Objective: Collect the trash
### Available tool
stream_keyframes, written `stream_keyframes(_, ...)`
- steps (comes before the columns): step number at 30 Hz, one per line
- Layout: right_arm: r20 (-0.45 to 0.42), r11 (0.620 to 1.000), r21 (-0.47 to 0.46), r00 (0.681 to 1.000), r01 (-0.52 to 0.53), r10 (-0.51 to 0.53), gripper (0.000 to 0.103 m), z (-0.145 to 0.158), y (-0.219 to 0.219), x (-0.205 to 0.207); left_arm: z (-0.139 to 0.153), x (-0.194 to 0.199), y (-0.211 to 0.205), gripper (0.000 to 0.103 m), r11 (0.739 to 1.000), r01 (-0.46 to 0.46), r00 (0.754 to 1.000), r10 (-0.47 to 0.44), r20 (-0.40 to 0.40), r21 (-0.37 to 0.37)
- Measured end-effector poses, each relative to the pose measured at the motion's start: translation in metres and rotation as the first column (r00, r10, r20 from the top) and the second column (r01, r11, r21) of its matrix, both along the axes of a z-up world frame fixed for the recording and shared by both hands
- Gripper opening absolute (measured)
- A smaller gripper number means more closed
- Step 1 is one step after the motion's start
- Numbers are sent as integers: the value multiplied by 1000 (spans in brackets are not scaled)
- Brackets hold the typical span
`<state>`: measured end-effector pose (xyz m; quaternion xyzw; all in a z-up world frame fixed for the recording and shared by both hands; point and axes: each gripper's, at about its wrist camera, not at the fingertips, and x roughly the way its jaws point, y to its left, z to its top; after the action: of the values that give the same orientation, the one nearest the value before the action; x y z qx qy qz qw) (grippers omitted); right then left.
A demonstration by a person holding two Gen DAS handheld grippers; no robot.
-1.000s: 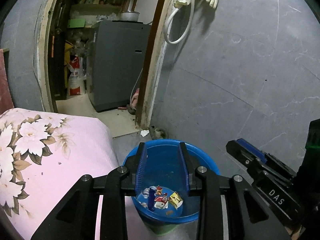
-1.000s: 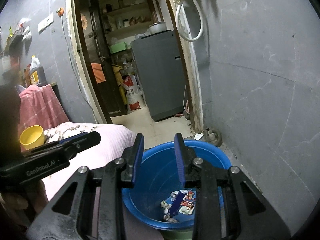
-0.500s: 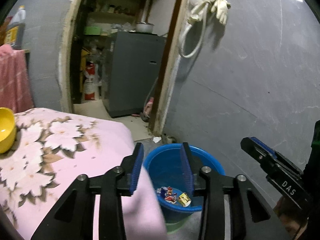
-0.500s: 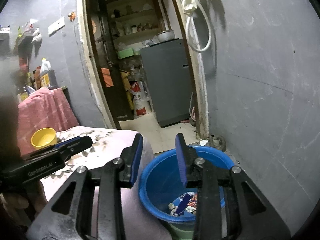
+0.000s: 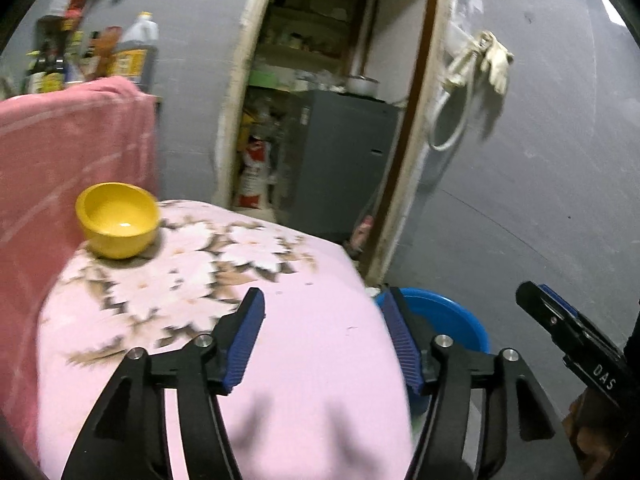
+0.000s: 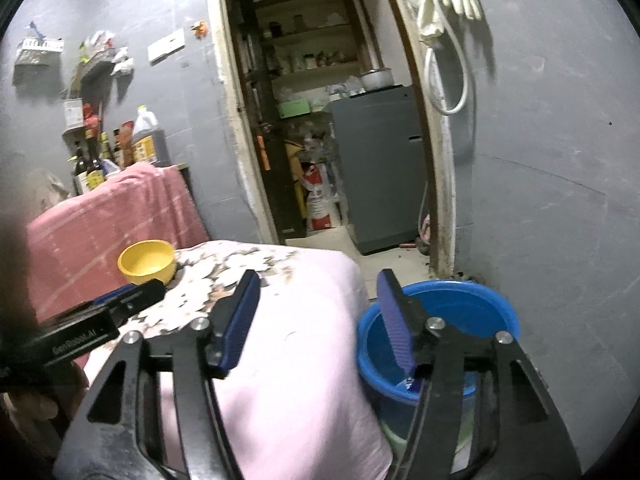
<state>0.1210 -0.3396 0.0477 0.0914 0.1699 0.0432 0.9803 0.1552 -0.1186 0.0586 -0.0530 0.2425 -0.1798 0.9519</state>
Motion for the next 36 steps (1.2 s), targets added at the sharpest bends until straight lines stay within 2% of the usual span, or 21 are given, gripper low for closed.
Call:
stream_keyframes(7, 33, 999, 3, 999, -35, 35, 90, -5, 28, -29, 3, -42, 40, 81, 996, -91, 995, 90, 53, 24)
stream_keyframes(11, 71, 999, -4, 996, -49, 49, 95, -6, 39, -47, -4, -63, 57, 84, 993, -118, 990, 115, 77, 24)
stream_keyframes(14, 88, 998, -7, 995, -54, 55, 101, -8, 44, -57, -8, -80, 70, 93, 989, -143, 985, 140, 98, 21)
stream_keyframes(23, 126, 996, -39, 988, -79, 83, 103, -17, 64, -90, -19, -124, 95, 98, 979, -203, 968, 196, 159, 26)
stream_keyframes(36, 103, 991, -97, 990, -87, 97, 103, -44, 87, -117, -42, -156, 114, 99, 962, -270, 949, 258, 182, 41)
